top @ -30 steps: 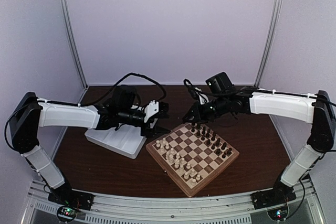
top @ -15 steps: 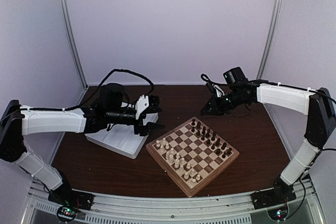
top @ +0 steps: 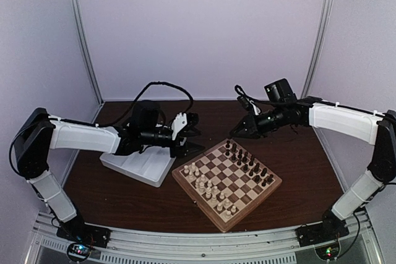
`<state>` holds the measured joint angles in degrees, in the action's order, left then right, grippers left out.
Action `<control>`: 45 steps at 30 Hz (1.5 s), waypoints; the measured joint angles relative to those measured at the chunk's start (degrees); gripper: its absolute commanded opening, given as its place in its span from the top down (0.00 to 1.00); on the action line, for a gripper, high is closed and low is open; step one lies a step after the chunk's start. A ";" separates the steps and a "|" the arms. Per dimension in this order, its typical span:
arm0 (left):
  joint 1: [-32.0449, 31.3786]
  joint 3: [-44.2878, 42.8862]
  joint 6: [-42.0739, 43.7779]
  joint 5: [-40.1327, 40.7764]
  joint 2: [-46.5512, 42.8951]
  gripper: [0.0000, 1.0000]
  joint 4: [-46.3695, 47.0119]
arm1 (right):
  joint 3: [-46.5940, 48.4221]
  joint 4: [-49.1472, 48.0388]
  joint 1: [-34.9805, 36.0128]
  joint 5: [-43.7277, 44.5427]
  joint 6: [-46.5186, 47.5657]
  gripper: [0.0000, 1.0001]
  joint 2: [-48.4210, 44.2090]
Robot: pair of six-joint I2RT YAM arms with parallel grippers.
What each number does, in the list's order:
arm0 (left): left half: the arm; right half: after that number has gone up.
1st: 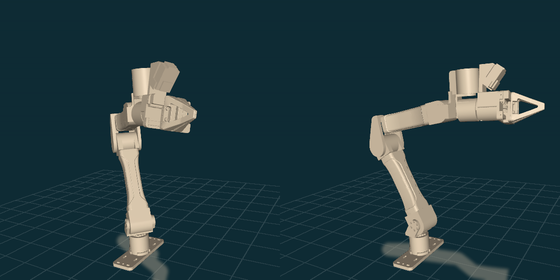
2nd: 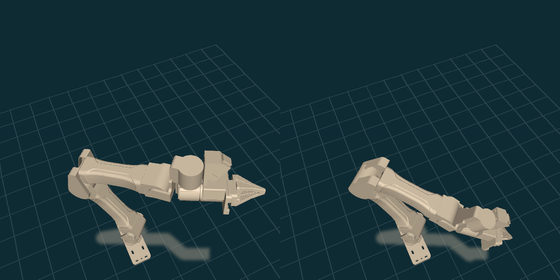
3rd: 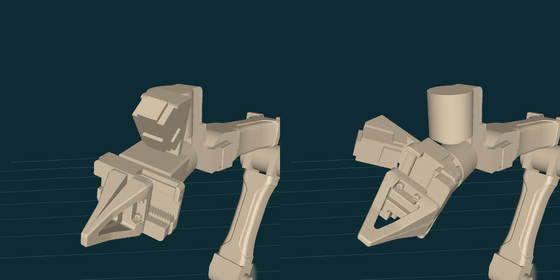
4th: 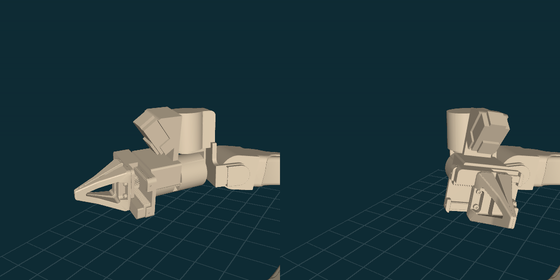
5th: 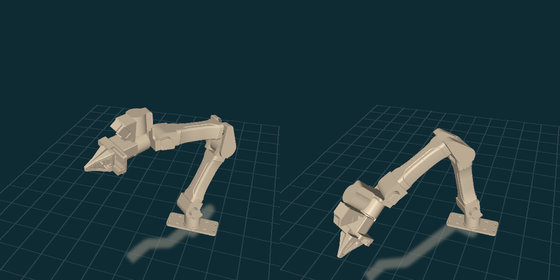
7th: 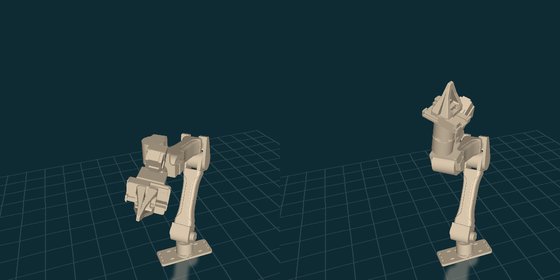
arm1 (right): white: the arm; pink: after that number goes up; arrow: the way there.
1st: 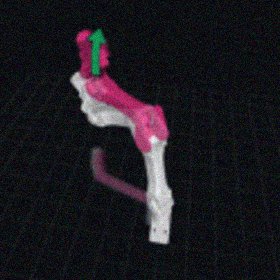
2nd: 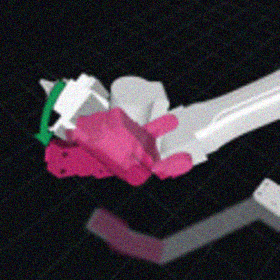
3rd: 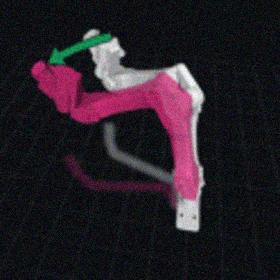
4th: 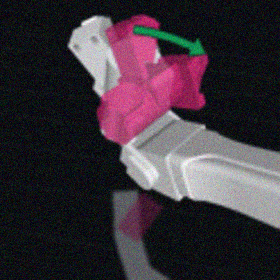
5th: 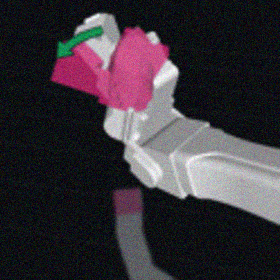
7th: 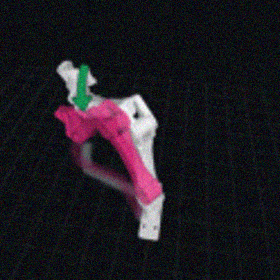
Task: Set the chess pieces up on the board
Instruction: Adjust the chess piece.
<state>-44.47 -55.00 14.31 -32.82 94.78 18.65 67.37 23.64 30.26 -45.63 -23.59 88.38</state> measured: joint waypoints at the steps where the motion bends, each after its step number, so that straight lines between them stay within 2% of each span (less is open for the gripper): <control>1: 0.00 -0.76 -0.48 -0.68 1.09 0.46 1.14 | -0.31 -0.70 0.70 -0.39 -0.61 1.00 -0.61; 9: -0.02 -4.52 -2.16 -4.42 4.26 0.46 4.61 | -1.33 -6.10 6.34 -1.81 -5.73 1.00 -1.95; 17: -1.05 -6.01 -1.64 -7.19 4.81 0.48 4.72 | -1.33 -10.49 8.72 -2.32 -8.79 1.00 -0.81; 20: -1.40 -6.23 -1.20 -8.04 5.03 0.53 3.96 | -1.33 -10.93 9.18 -2.32 -9.42 1.00 -0.24; 26: -1.40 -6.32 -0.33 -9.46 5.31 0.56 3.17 | -1.33 -11.96 9.60 -2.32 -10.10 1.00 -0.02; 32: -1.40 -6.32 0.42 -9.84 5.31 0.67 2.62 | -1.31 -12.74 9.90 -2.32 -10.80 1.00 0.00; 39: -1.40 -6.58 1.38 -9.84 5.33 0.71 0.63 | -1.31 -12.81 9.97 -2.32 -10.93 1.00 0.02; 42: -1.40 -6.71 2.12 -9.81 5.33 0.80 -0.33 | -1.31 -12.81 9.99 -2.32 -10.93 1.00 0.02; 45: -1.40 -7.23 2.73 -9.68 5.42 1.00 -1.49 | -1.31 -12.76 10.01 -2.25 -10.95 1.00 0.02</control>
<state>-45.87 -62.24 17.04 -42.50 100.20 17.17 66.06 10.87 40.27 -47.88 -34.54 88.40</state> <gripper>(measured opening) 0.162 0.109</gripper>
